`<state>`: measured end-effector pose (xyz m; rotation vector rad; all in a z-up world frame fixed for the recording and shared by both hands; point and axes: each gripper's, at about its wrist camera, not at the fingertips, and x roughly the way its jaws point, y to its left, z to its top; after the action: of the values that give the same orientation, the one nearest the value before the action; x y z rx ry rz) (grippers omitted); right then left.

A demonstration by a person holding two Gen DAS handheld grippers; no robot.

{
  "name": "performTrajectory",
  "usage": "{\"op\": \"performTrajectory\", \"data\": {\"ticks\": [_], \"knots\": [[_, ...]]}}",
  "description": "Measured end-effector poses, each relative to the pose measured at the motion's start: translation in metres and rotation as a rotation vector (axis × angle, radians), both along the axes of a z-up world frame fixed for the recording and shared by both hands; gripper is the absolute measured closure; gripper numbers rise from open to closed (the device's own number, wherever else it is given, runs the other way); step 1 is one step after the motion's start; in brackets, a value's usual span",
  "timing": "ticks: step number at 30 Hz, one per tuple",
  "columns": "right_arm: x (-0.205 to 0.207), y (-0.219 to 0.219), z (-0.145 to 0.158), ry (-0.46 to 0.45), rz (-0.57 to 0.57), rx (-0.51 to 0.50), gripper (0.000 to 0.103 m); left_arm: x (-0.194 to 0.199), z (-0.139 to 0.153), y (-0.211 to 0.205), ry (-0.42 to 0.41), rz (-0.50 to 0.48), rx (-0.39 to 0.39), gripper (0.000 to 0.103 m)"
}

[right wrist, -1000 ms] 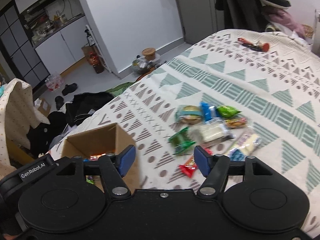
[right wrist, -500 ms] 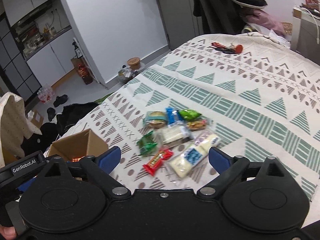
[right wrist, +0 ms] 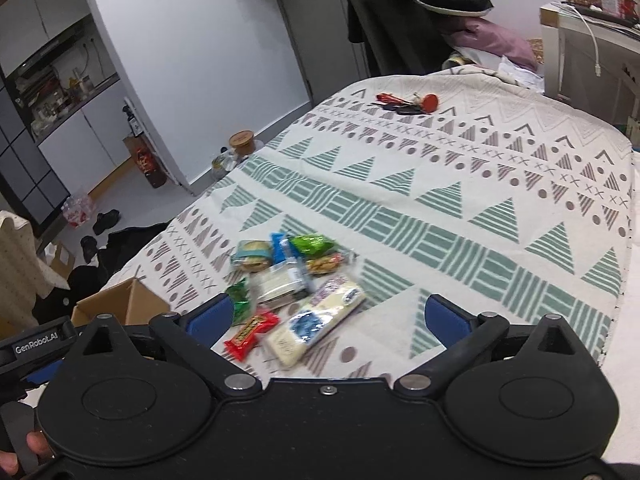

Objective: Organize snacks
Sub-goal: 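Move both tools back over the remaining snacks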

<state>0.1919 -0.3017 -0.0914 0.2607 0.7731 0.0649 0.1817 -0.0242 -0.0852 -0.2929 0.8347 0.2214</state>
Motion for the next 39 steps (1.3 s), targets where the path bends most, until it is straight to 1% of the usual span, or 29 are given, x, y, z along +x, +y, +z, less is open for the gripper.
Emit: {"op": "performTrajectory", "data": {"ticks": [5,7,13,16,20,24,26,29,31,33,35,39], "knots": [[0.006,-0.019,-0.007,0.012,-0.024,0.020,0.000,0.008,0.001,-0.015,0.017,-0.034,0.018,0.011],[0.008,-0.024,-0.011,0.020,-0.032,0.030,0.000,0.012,0.004,-0.020,0.006,-0.056,0.027,0.011],[0.014,-0.028,-0.021,0.028,-0.048,0.066,0.000,0.026,0.007,-0.030,0.013,-0.096,0.054,0.011],[0.020,-0.028,-0.029,0.055,-0.062,0.086,0.000,0.034,0.003,-0.036,0.030,-0.131,0.067,0.011],[0.025,-0.023,-0.036,0.058,-0.046,0.084,0.000,0.043,-0.006,-0.046,0.058,-0.192,0.080,0.011],[0.032,-0.022,-0.043,0.076,-0.056,0.100,0.001,0.054,-0.011,-0.054,0.066,-0.246,0.096,0.011],[0.033,-0.020,-0.046,0.072,-0.061,0.099,0.002,0.059,-0.014,-0.058,0.074,-0.287,0.112,0.012],[0.038,-0.015,-0.054,0.083,-0.067,0.076,0.011,0.067,-0.018,-0.061,0.076,-0.317,0.121,0.012],[0.043,-0.011,-0.061,0.105,-0.059,0.077,0.019,0.073,-0.024,-0.064,0.080,-0.327,0.124,0.014],[0.047,-0.005,-0.066,0.115,-0.046,0.070,0.022,0.076,-0.033,-0.065,0.081,-0.327,0.107,0.015],[0.051,-0.002,-0.071,0.118,-0.044,0.062,0.023,0.080,-0.046,-0.067,0.090,-0.330,0.097,0.020],[0.062,0.001,-0.081,0.144,-0.054,0.089,0.025,0.086,-0.064,-0.065,0.113,-0.340,0.078,0.032]]}}
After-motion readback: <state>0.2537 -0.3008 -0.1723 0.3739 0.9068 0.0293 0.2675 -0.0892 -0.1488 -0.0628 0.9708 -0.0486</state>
